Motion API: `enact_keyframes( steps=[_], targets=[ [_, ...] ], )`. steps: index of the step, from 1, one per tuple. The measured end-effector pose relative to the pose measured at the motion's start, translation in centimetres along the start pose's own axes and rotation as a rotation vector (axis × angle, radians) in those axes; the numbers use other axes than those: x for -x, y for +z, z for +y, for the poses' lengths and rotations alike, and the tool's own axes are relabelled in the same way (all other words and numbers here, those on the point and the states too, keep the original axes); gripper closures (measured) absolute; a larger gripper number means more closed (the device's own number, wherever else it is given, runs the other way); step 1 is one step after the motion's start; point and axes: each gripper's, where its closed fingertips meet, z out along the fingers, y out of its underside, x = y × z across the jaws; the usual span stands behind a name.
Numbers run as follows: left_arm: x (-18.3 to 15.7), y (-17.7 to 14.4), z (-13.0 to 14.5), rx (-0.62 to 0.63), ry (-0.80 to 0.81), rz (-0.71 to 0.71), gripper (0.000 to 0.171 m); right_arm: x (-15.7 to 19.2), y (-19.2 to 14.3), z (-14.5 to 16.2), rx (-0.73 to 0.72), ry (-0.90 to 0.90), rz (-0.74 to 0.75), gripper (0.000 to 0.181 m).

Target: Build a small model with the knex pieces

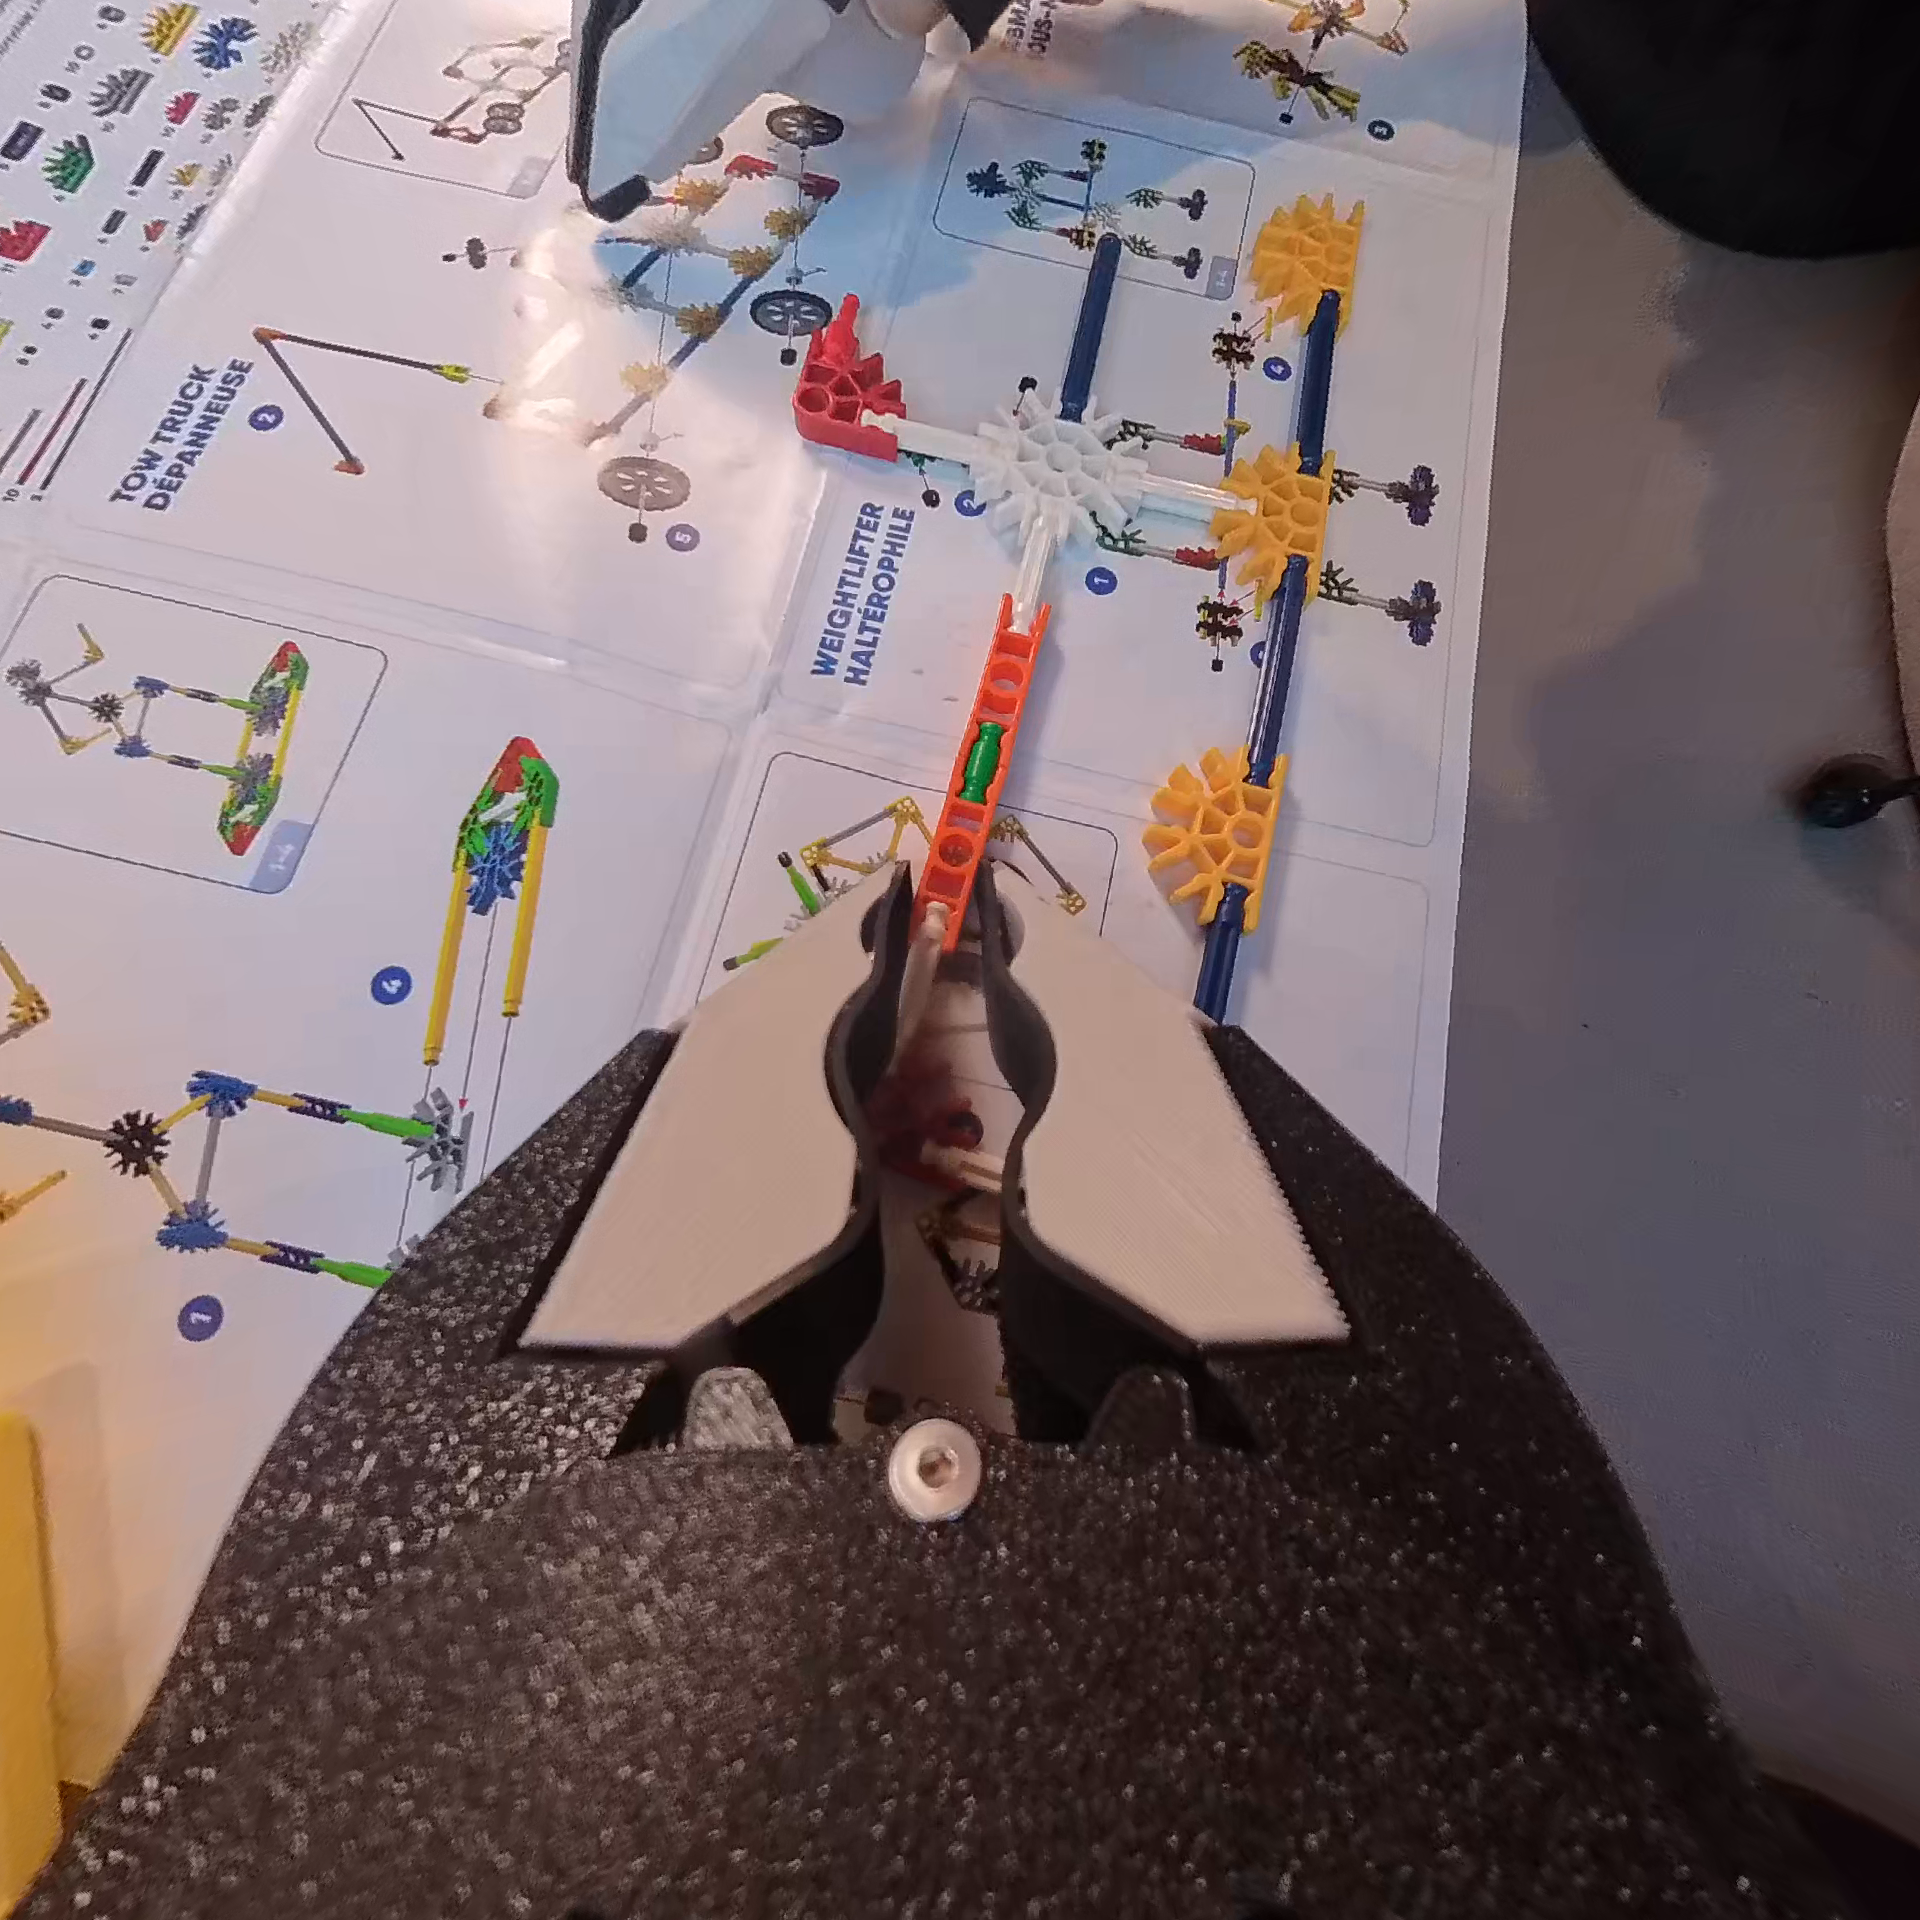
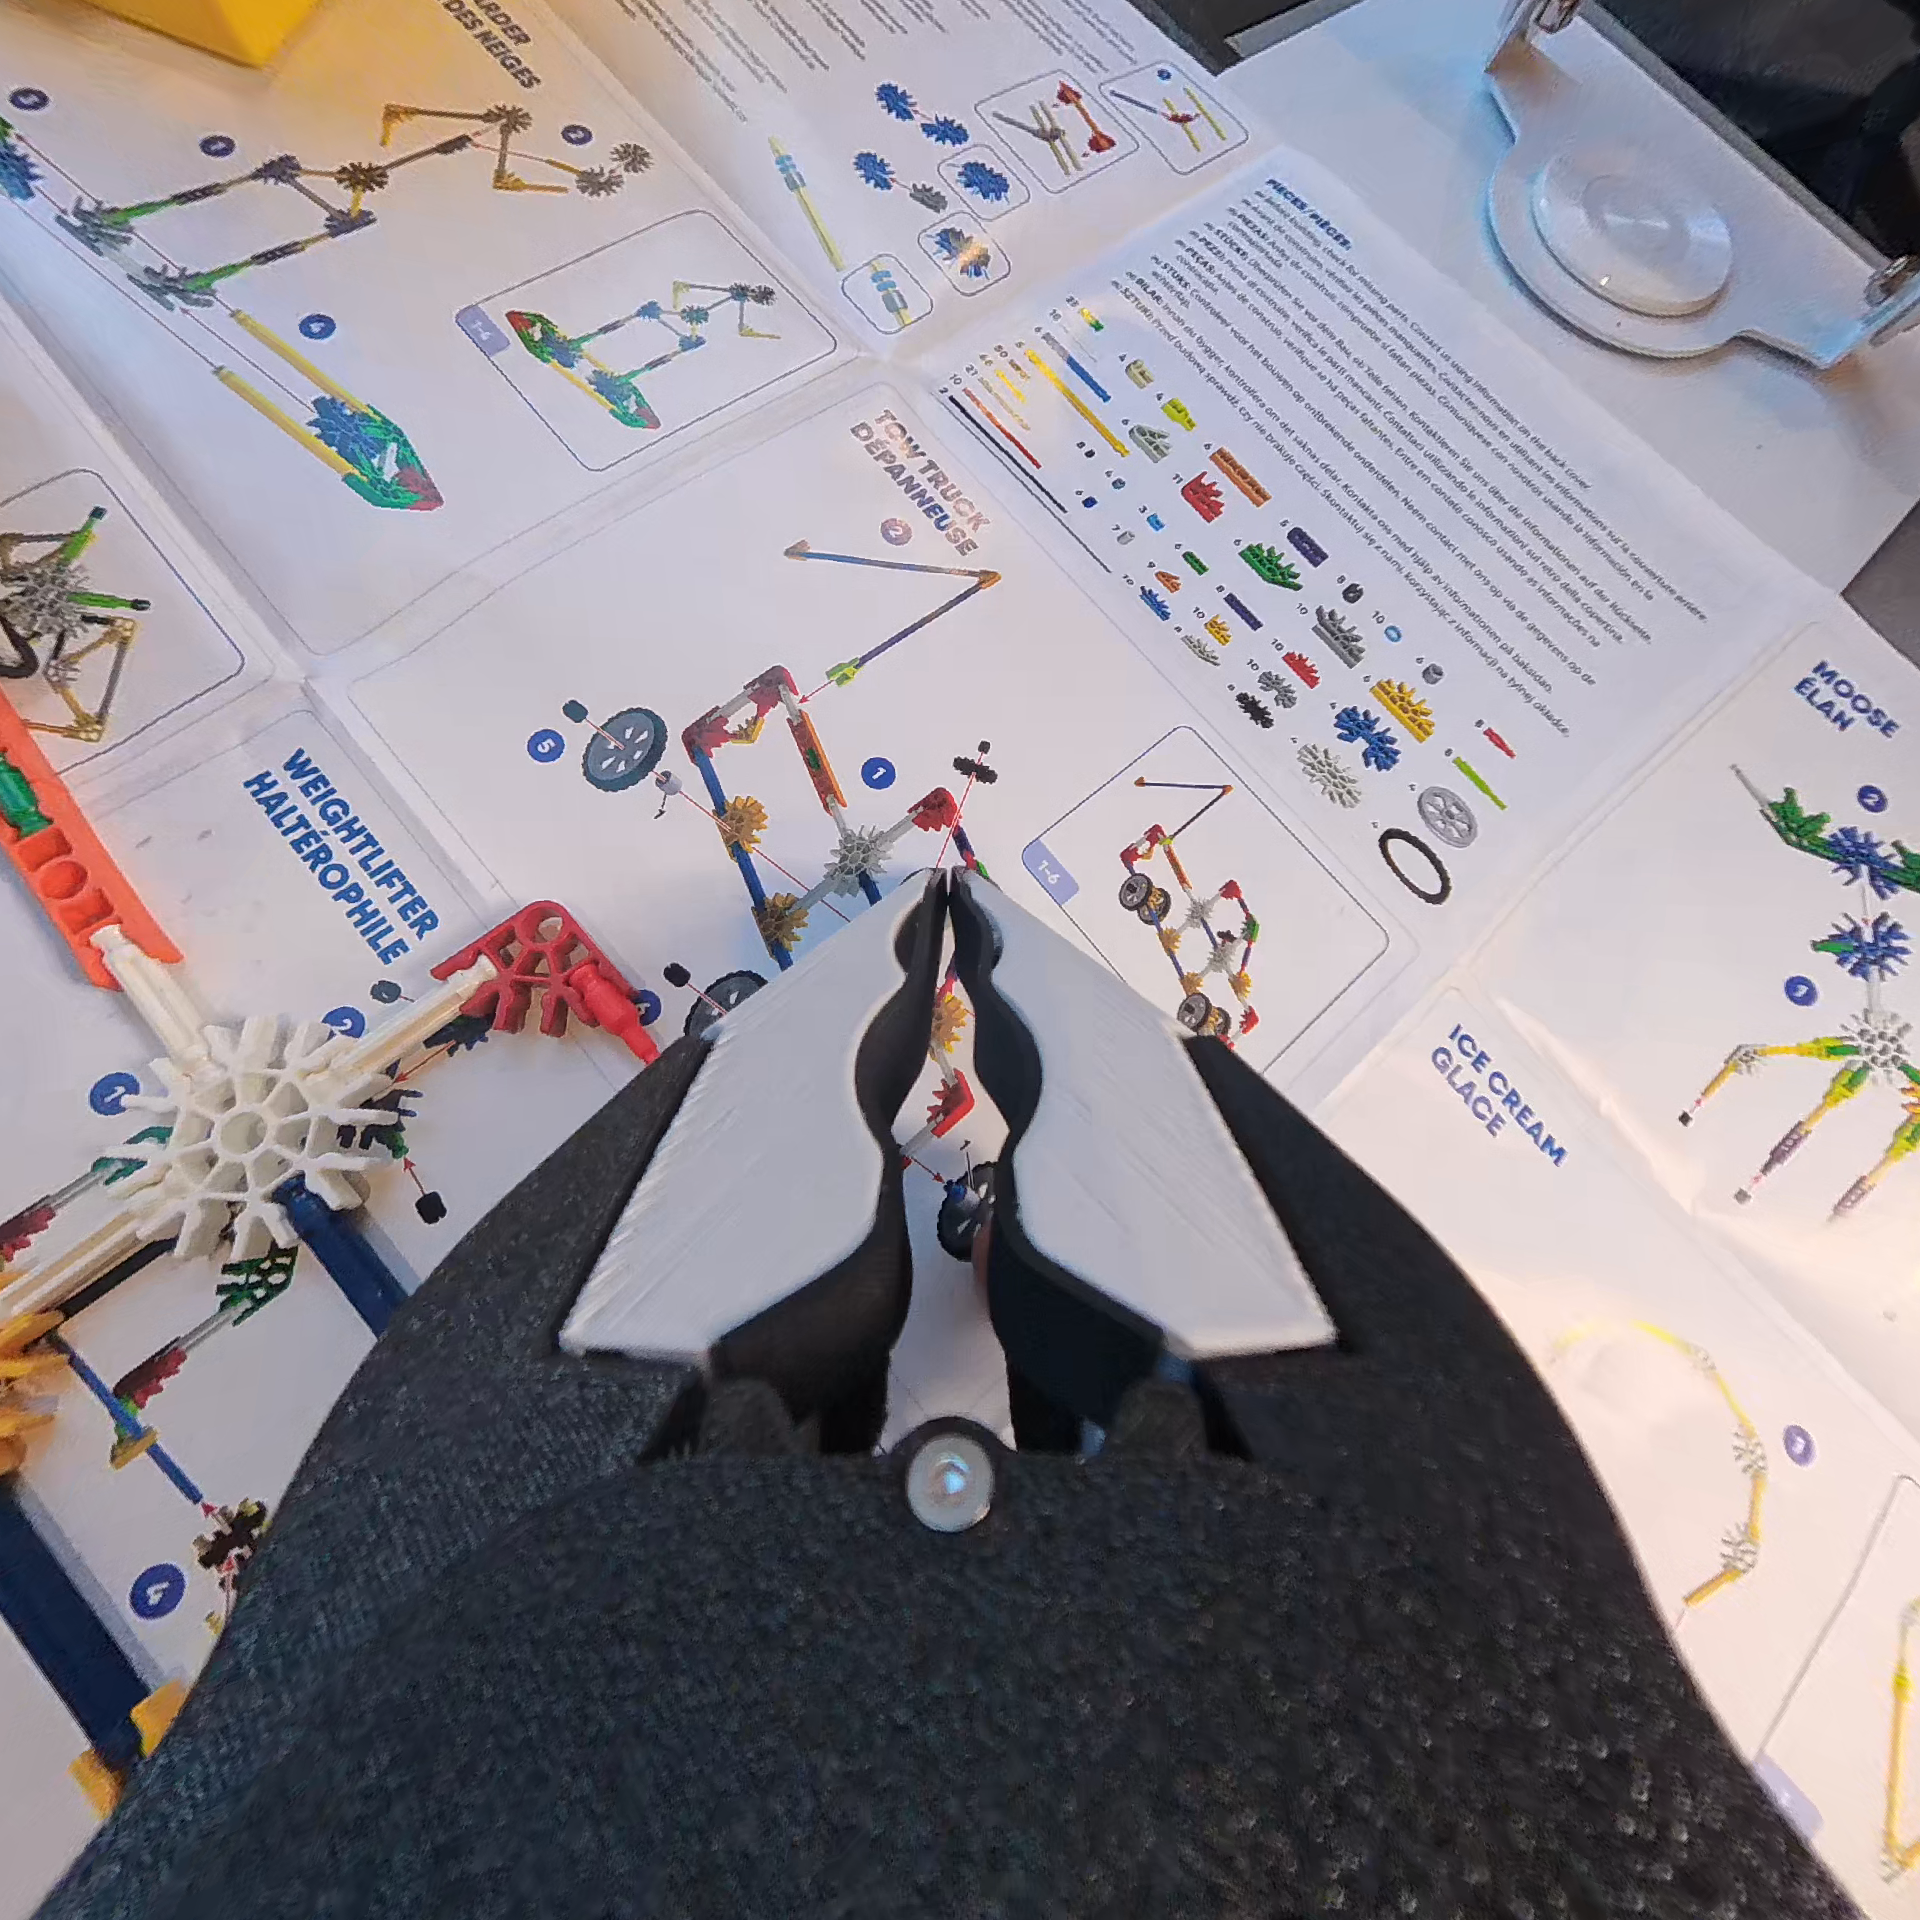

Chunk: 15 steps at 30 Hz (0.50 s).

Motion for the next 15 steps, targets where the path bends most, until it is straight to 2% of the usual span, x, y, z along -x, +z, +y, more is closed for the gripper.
enact_keyframes(
  steps=[4, 7, 11, 15],
  targets=[
    [0.0, 0.0, 0.0, 0.000, 0.008, -0.007, 0.161, 0.1, 0.1, 0.1, 0.006, -0.052, 0.028, 0.181],
    [-0.1, -0.3, -0.4, -0.022, 0.019, -0.010, 0.152, 0.3, 0.1, 0.2, 0.014, -0.078, 0.037, 0.181],
    [0.8, -1.8, -2.5, -0.170, -0.022, -0.037, 0.150, 0.3, 0.1, 0.2, 0.015, -0.085, 0.043, 0.181],
    [3.1, -3.2, -3.8, -0.262, -0.035, -0.164, 0.150, 0.3, 0.1, 0.2, 0.017, -0.099, 0.048, 0.181]
  ],
)
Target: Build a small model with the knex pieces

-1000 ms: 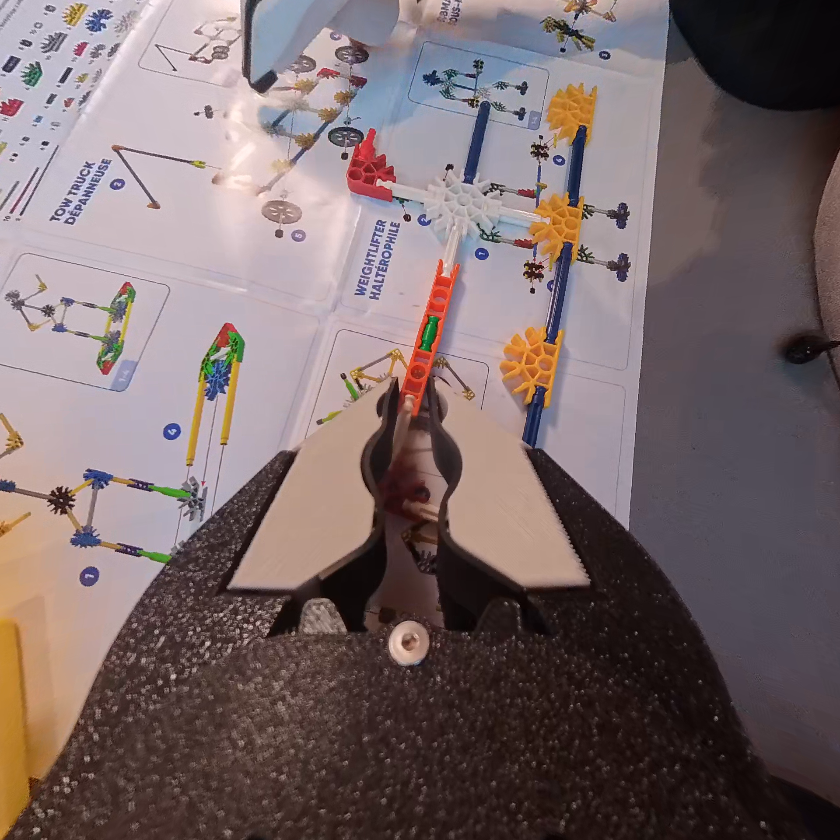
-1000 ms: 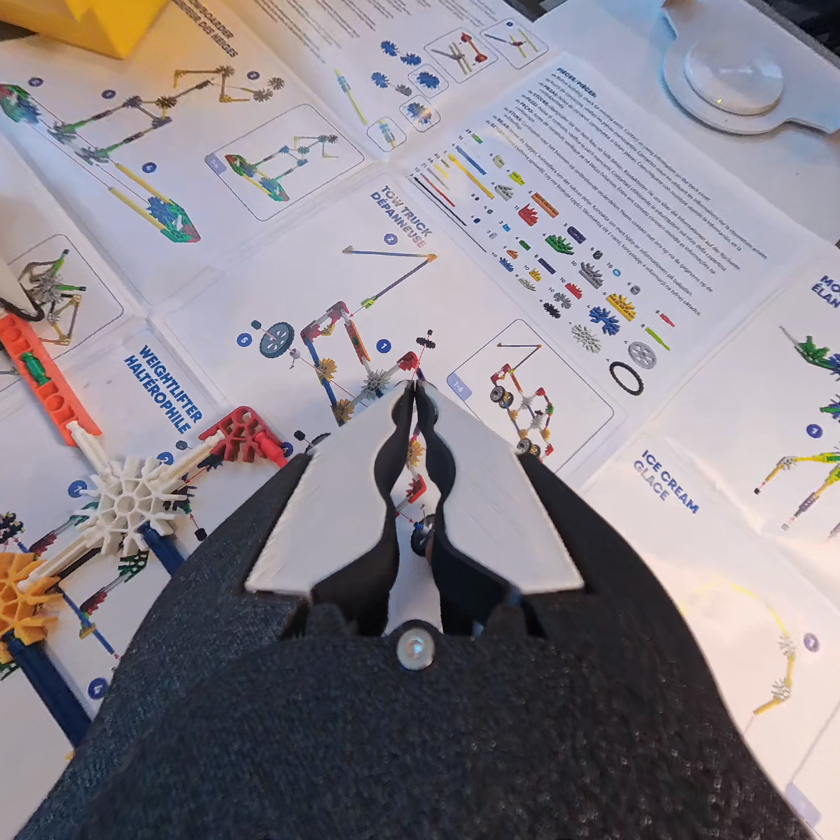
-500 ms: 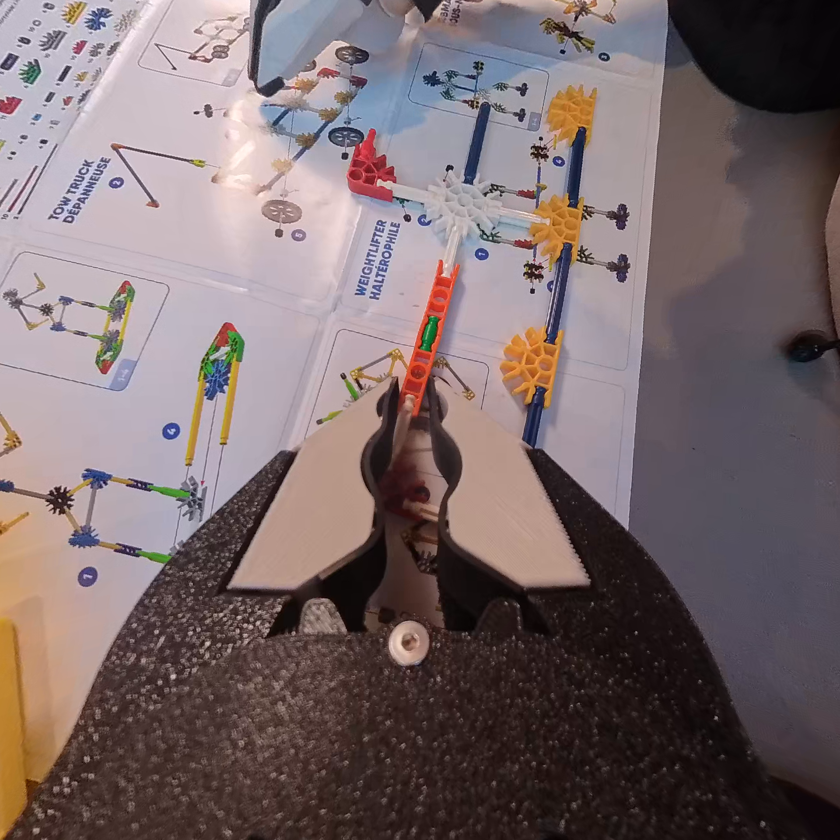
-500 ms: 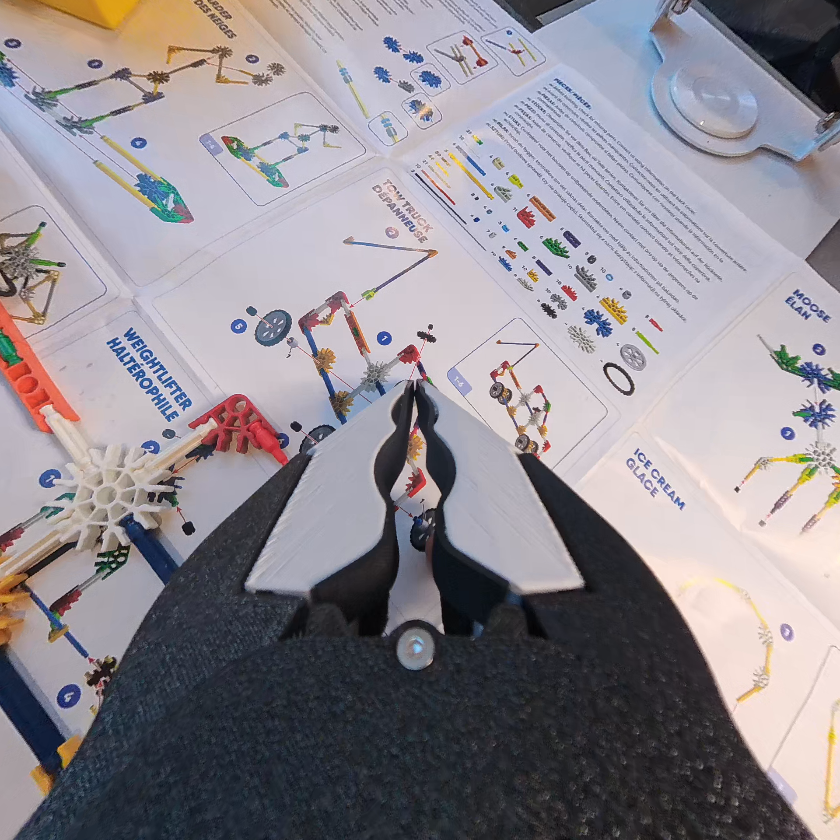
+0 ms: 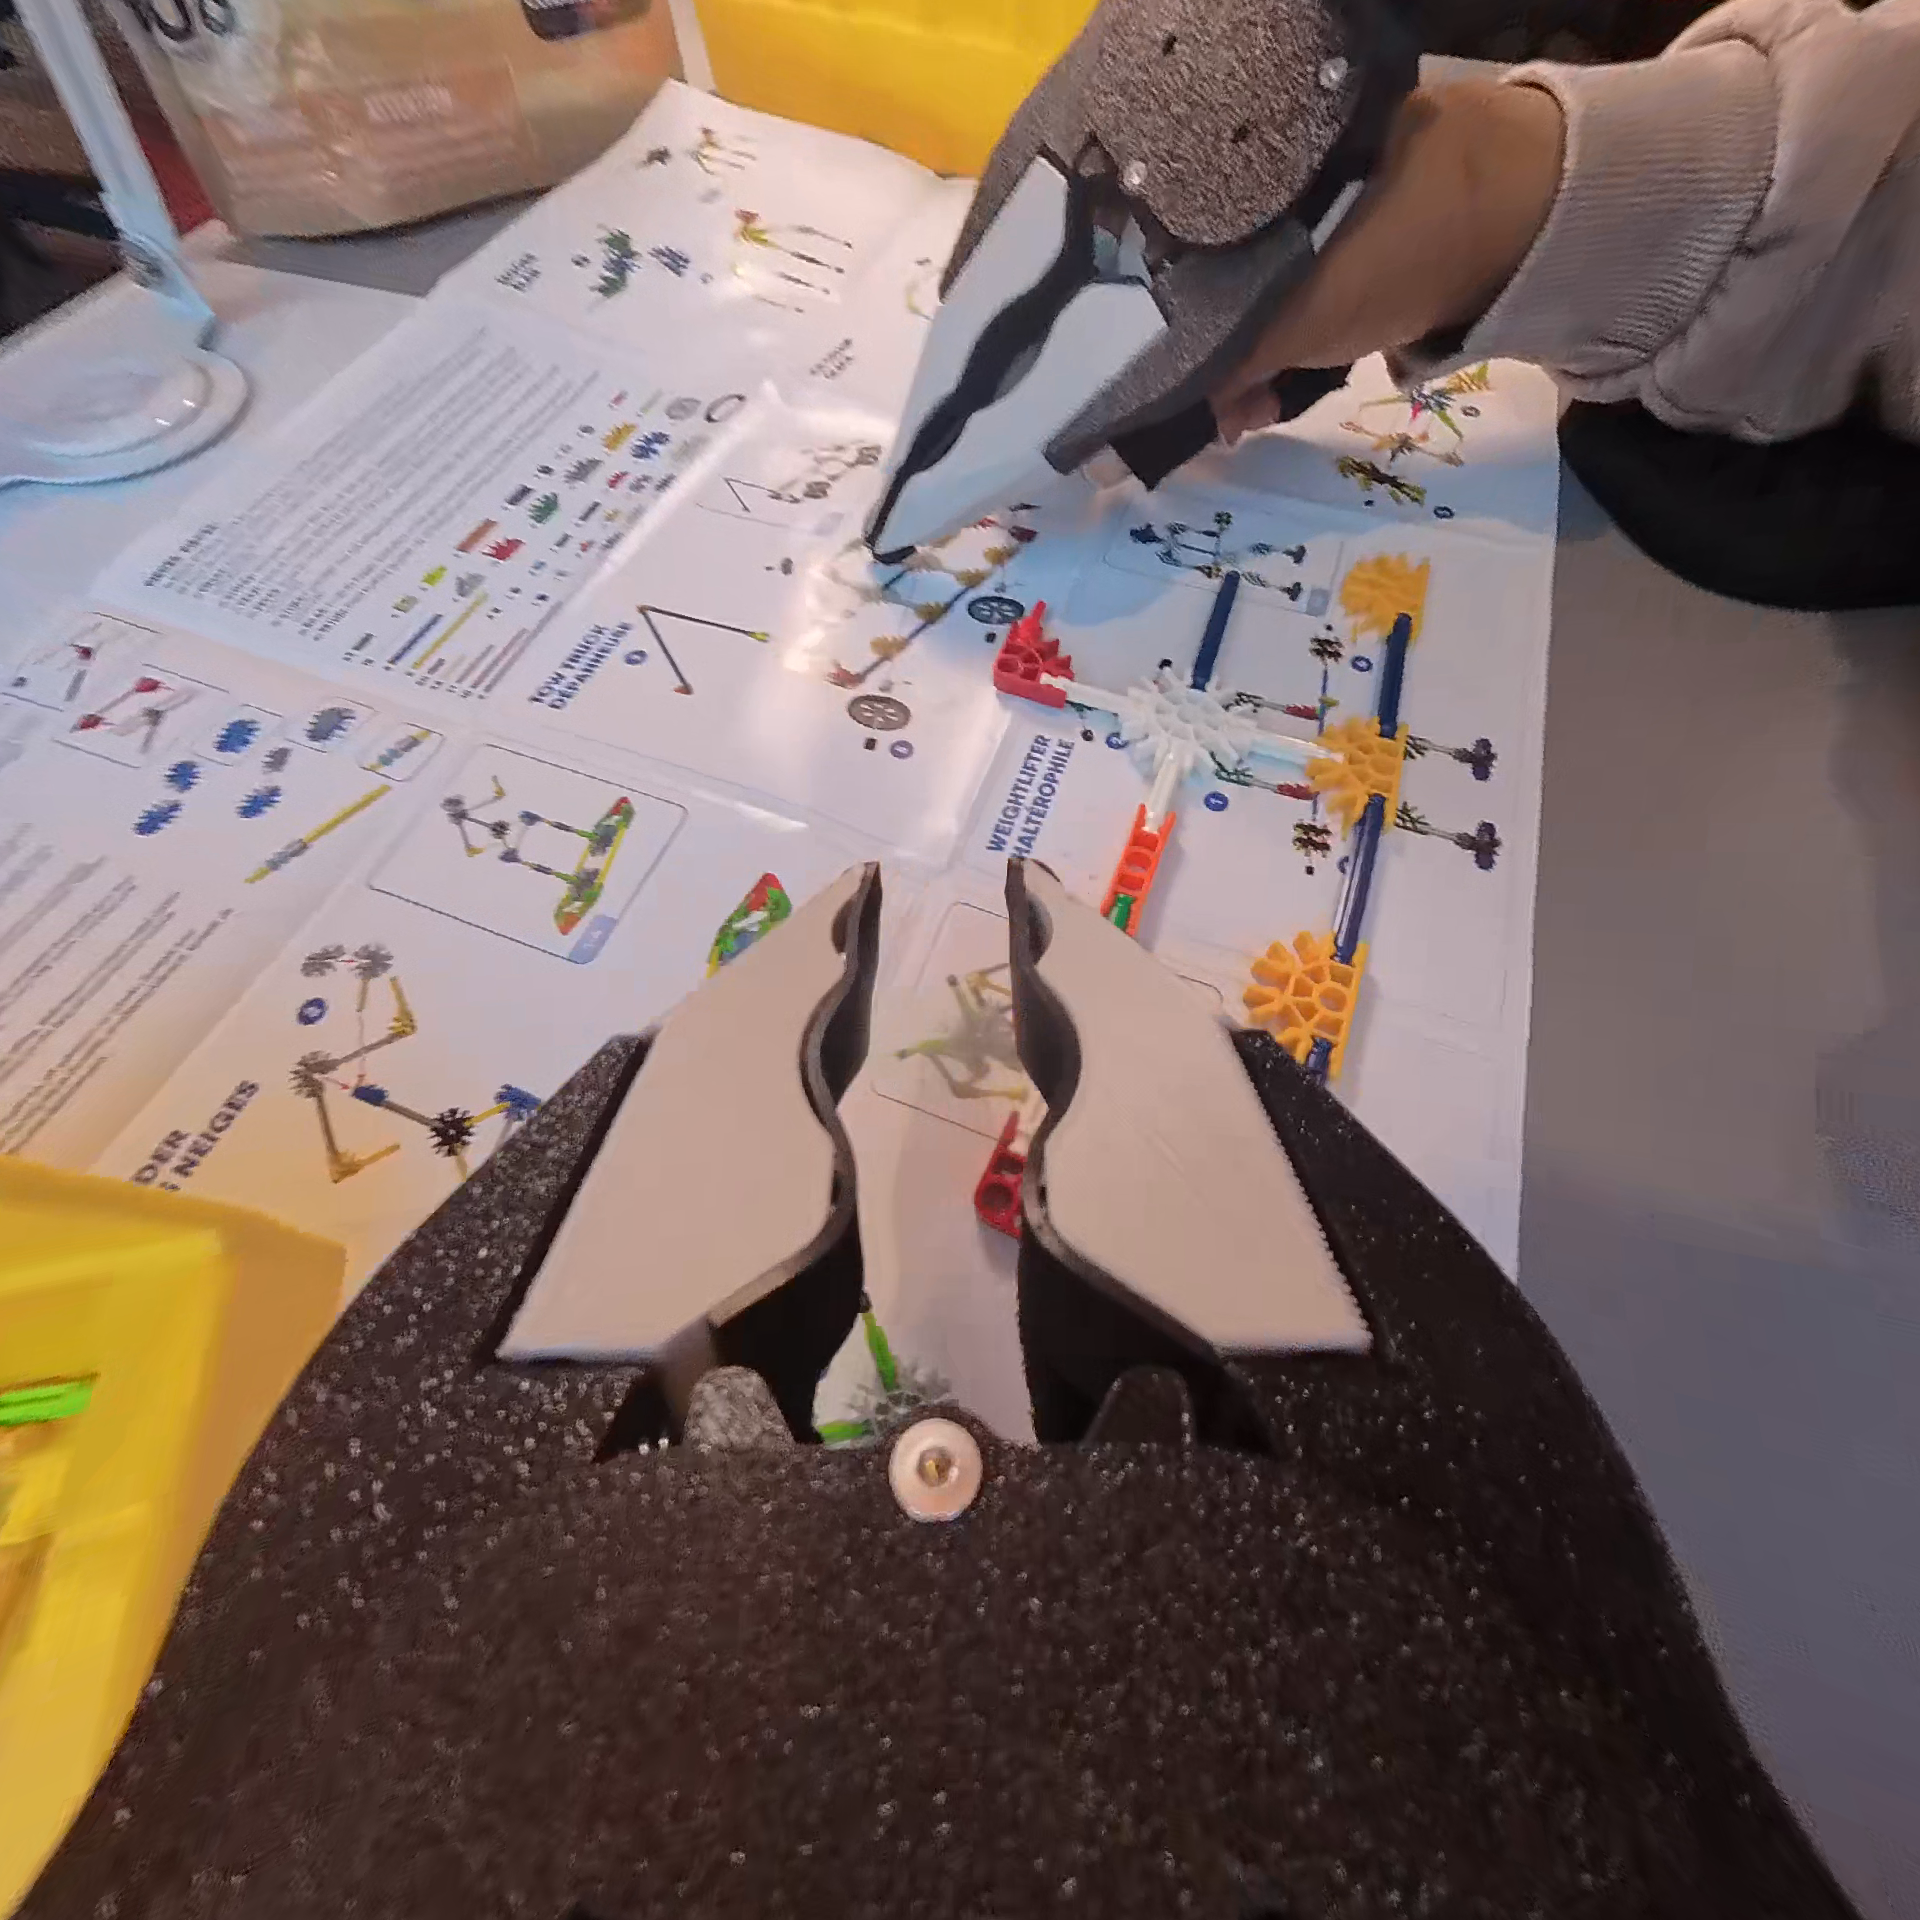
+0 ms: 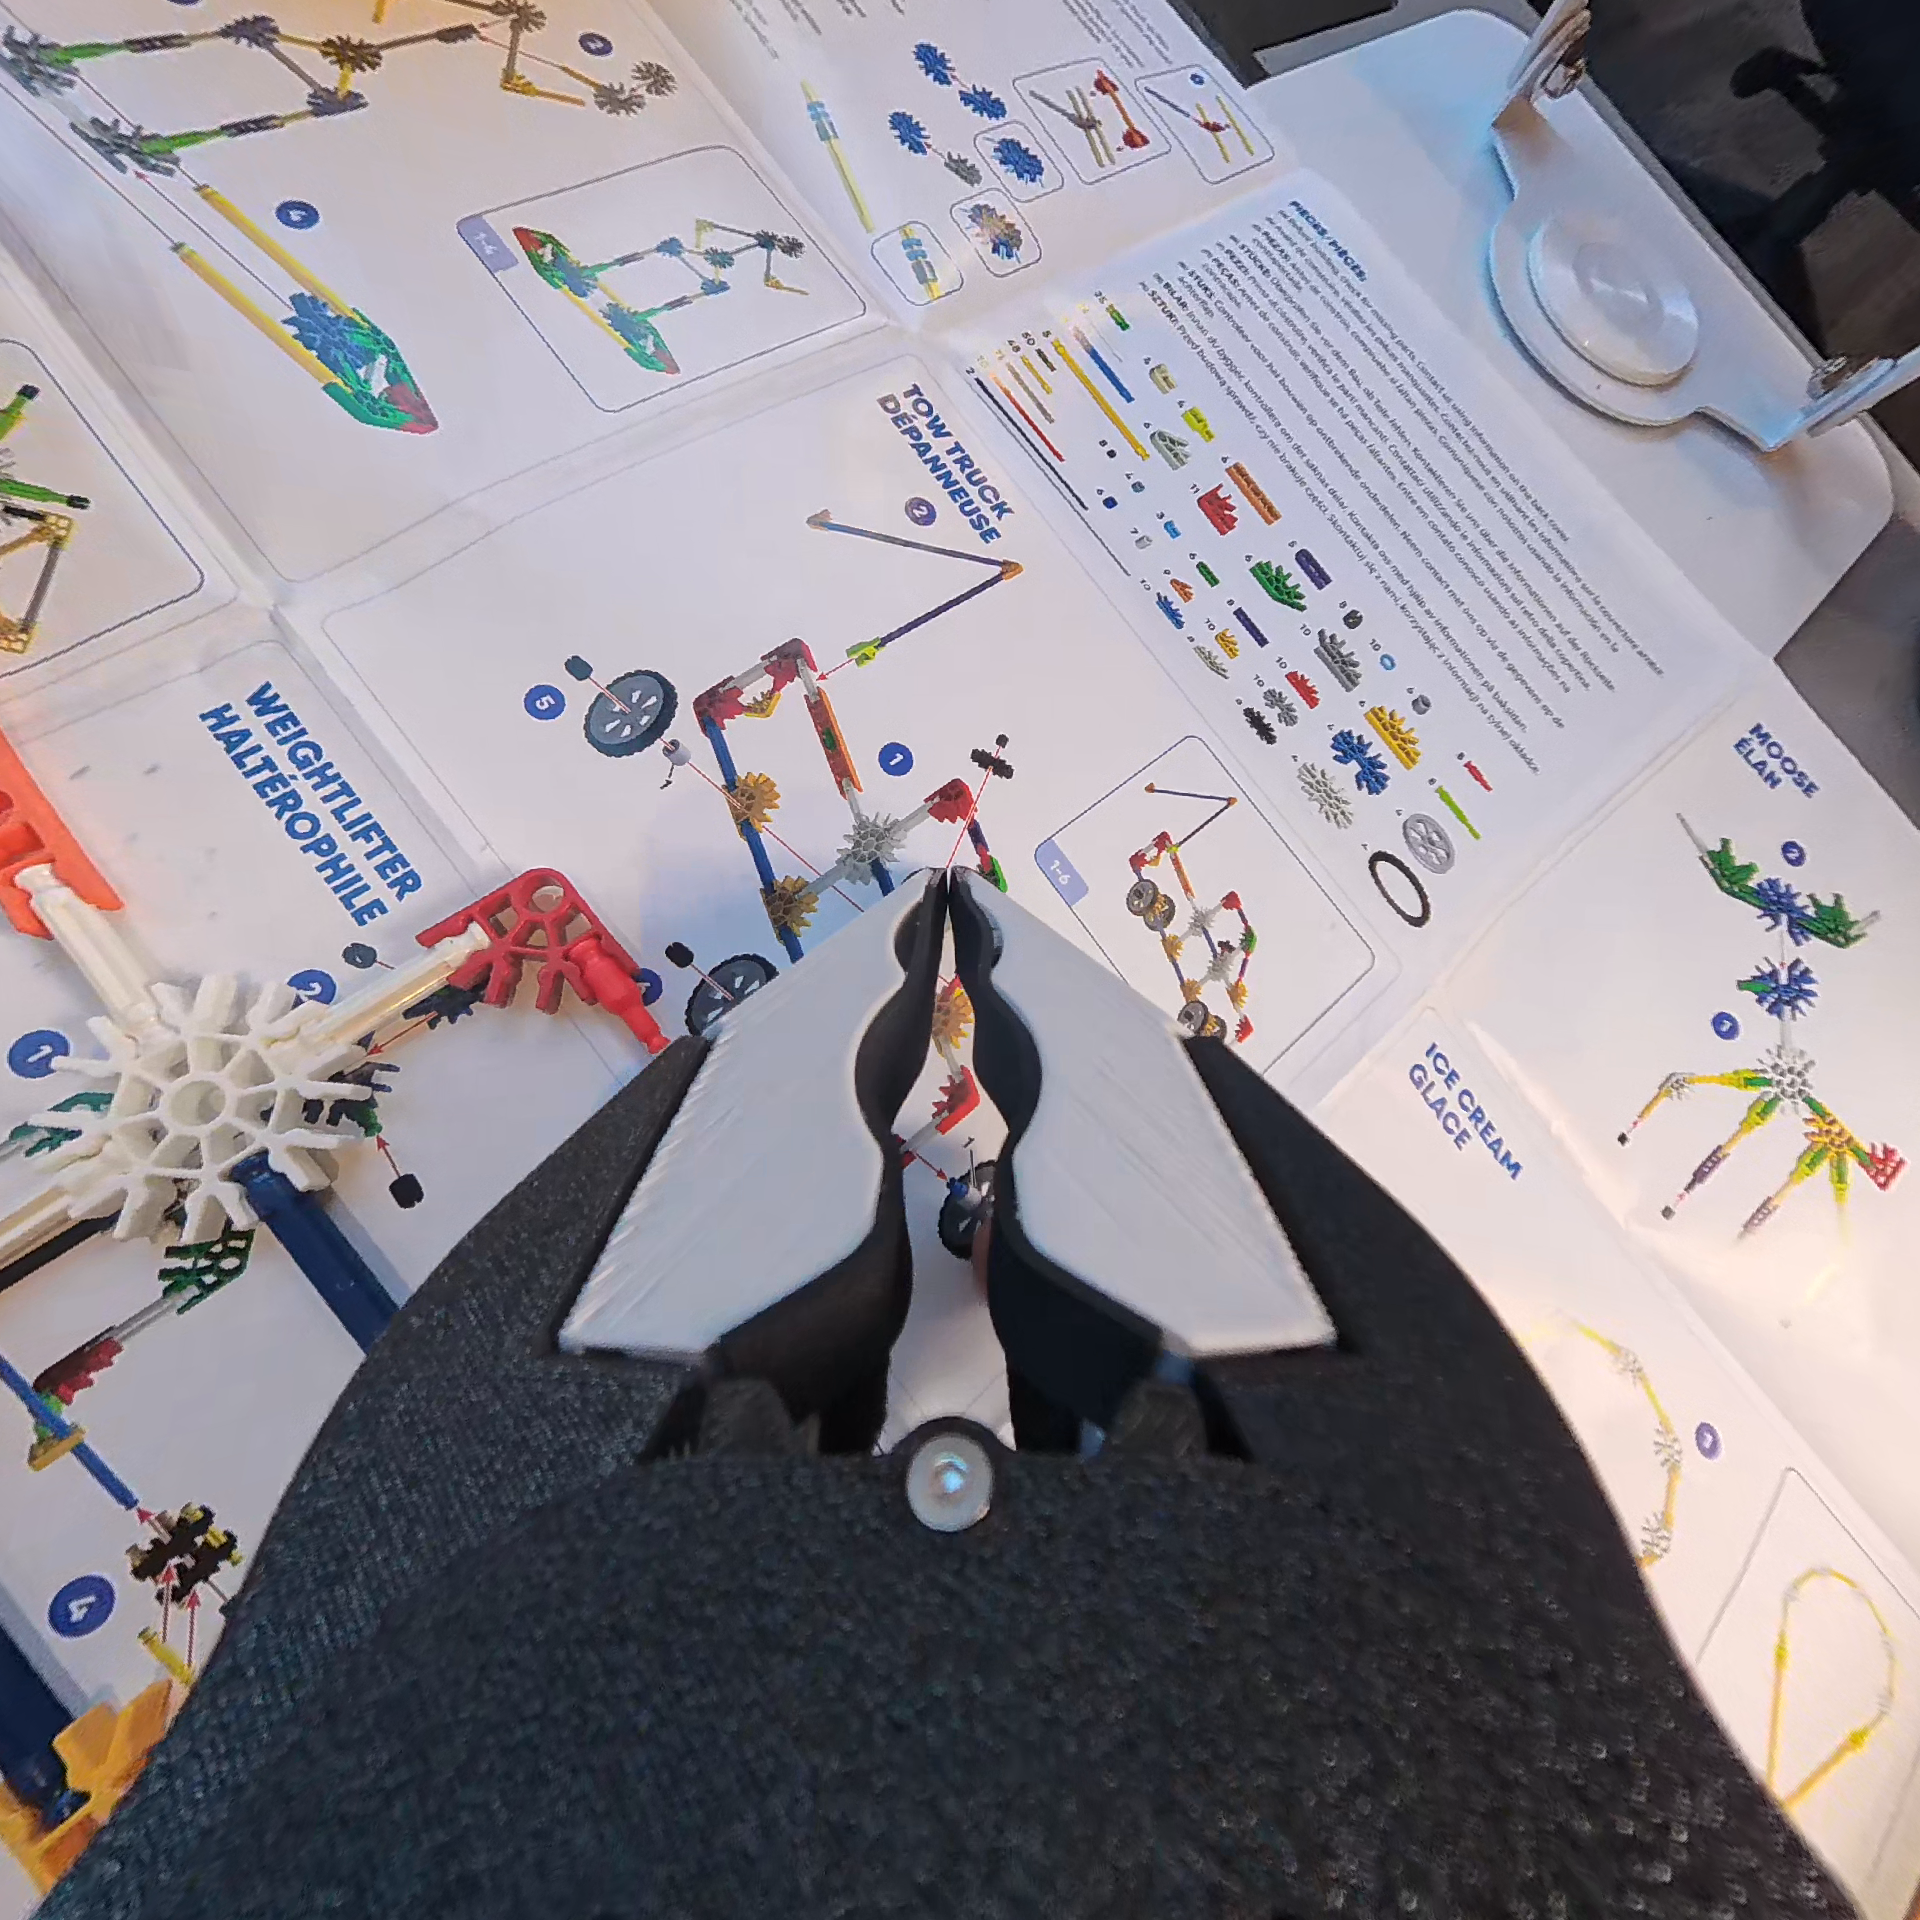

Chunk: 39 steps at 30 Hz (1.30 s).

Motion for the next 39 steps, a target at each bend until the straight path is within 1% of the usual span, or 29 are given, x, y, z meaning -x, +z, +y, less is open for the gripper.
enact_keyframes(
  steps=[3, 7, 9, 10, 11, 12, 13, 15, 16, 17, 18, 19, 21, 23, 25, 28, 32, 34, 39],
  targets=[
    [1.6, -0.3, -0.6, -0.035, -0.004, -0.093, 0.150, 0.0, 0.0, 0.0, -0.002, -0.013, 0.007, 0.181],
    [3.0, -1.0, -1.3, -0.076, -0.011, -0.177, 0.151, 0.1, -0.1, 0.0, -0.009, -0.030, 0.017, 0.181],
    [3.6, -2.1, -2.5, -0.124, -0.003, -0.225, 0.153, 0.1, -0.1, 0.0, -0.017, -0.031, 0.018, 0.181],
    [4.2, -3.3, -3.5, -0.155, 0.011, -0.269, 0.152, 0.1, -0.2, -0.1, -0.027, -0.024, 0.014, 0.181],
    [4.9, -5.1, -4.7, -0.192, 0.030, -0.331, 0.152, 0.2, -0.4, -0.3, -0.048, -0.017, 0.000, 0.181],
    [5.7, -7.5, -6.3, -0.239, 0.048, -0.405, 0.151, 0.4, -0.7, -0.4, -0.075, -0.007, -0.029, 0.180],
    [6.7, -10.7, -7.9, -0.295, 0.058, -0.494, 0.151, 0.3, -1.3, -0.7, -0.105, 0.026, -0.044, 0.175],
    [8.8, -18.5, -10.3, -0.404, 0.037, -0.681, 0.151, -0.3, -3.5, -1.7, -0.200, 0.101, -0.058, 0.170],
    [9.8, -22.6, -10.7, -0.431, 0.005, -0.774, 0.151, -0.8, -4.8, -2.4, -0.254, 0.133, -0.061, 0.168],
    [10.8, -26.6, -10.4, -0.438, -0.035, -0.861, 0.150, -1.4, -6.0, -2.7, -0.290, 0.167, -0.062, 0.165],
    [11.8, -30.2, -9.6, -0.426, -0.081, -0.936, 0.149, -2.0, -7.0, -2.7, -0.308, 0.201, -0.063, 0.163],
    [12.7, -33.3, -8.2, -0.386, -0.140, -1.001, 0.149, -2.5, -8.0, -2.5, -0.328, 0.232, -0.056, 0.163],
    [14.5, -38.0, -4.4, -0.232, -0.264, -1.096, 0.146, -3.0, -9.7, -1.9, -0.370, 0.275, -0.049, 0.163],
    [15.5, -40.8, -0.2, -0.051, -0.351, -1.148, 0.145, -2.8, -10.8, -0.8, -0.399, 0.298, -0.055, 0.163],
    [15.9, -42.3, 3.6, 0.109, -0.411, -1.174, 0.143, -2.4, -11.1, 0.4, -0.406, 0.300, -0.060, 0.164],
    [15.7, -42.6, 7.7, 0.255, -0.456, -1.175, 0.144, -1.9, -11.1, 1.3, -0.387, 0.276, -0.057, 0.164],
    [15.1, -41.7, 12.3, 0.440, -0.493, -1.139, 0.145, -2.1, -11.4, 0.7, -0.395, 0.232, -0.035, 0.164],
    [14.8, -41.2, 13.6, 0.502, -0.493, -1.121, 0.145, -2.1, -11.4, 0.7, -0.398, 0.234, -0.036, 0.164],
    [14.8, -40.6, 15.4, 0.575, -0.509, -1.101, 0.146, -1.8, -11.1, 1.3, -0.385, 0.241, -0.046, 0.164]
  ],
)
